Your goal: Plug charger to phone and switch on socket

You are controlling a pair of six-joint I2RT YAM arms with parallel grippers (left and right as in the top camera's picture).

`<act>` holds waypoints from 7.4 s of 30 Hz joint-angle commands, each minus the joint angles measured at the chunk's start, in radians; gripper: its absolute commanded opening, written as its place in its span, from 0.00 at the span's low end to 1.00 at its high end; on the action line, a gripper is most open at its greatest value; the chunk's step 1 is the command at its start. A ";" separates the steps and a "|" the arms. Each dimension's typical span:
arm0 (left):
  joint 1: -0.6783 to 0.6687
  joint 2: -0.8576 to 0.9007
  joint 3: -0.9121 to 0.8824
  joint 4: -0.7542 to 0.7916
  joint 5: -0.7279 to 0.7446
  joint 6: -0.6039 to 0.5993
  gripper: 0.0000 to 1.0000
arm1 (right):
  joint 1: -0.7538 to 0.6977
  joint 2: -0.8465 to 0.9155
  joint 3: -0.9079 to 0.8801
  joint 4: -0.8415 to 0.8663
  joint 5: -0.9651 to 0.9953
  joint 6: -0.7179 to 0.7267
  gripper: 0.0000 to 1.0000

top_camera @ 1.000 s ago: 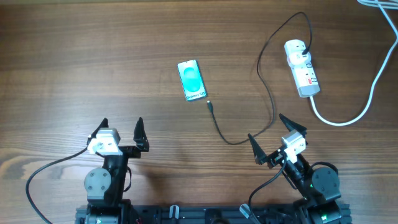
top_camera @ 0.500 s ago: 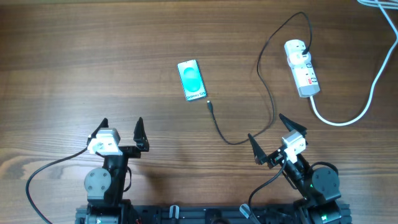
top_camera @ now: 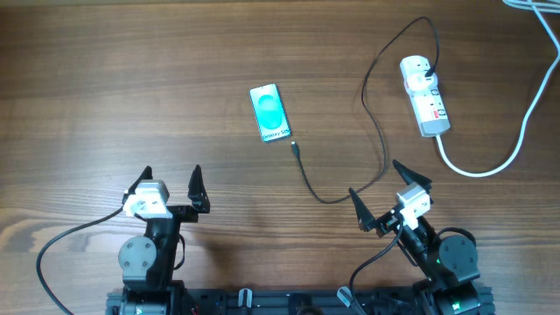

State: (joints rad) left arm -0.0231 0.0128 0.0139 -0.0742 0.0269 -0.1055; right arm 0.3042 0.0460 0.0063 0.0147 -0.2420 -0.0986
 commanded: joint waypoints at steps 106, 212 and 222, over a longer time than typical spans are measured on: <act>0.008 1.408 1.727 -1.278 0.332 -0.112 0.18 | 0.002 0.005 -0.001 0.004 0.010 -0.006 1.00; -0.435 2.128 1.596 -0.793 -0.041 -0.464 1.00 | 0.002 0.005 -0.001 0.004 0.009 -0.006 1.00; -0.435 2.129 1.545 -0.702 -0.048 -0.464 1.00 | 0.002 0.005 -0.001 0.004 0.009 -0.006 1.00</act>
State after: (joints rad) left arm -0.4545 2.1273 1.5829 -0.7940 -0.0032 -0.5667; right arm 0.3042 0.0513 0.0063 0.0147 -0.2420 -0.0986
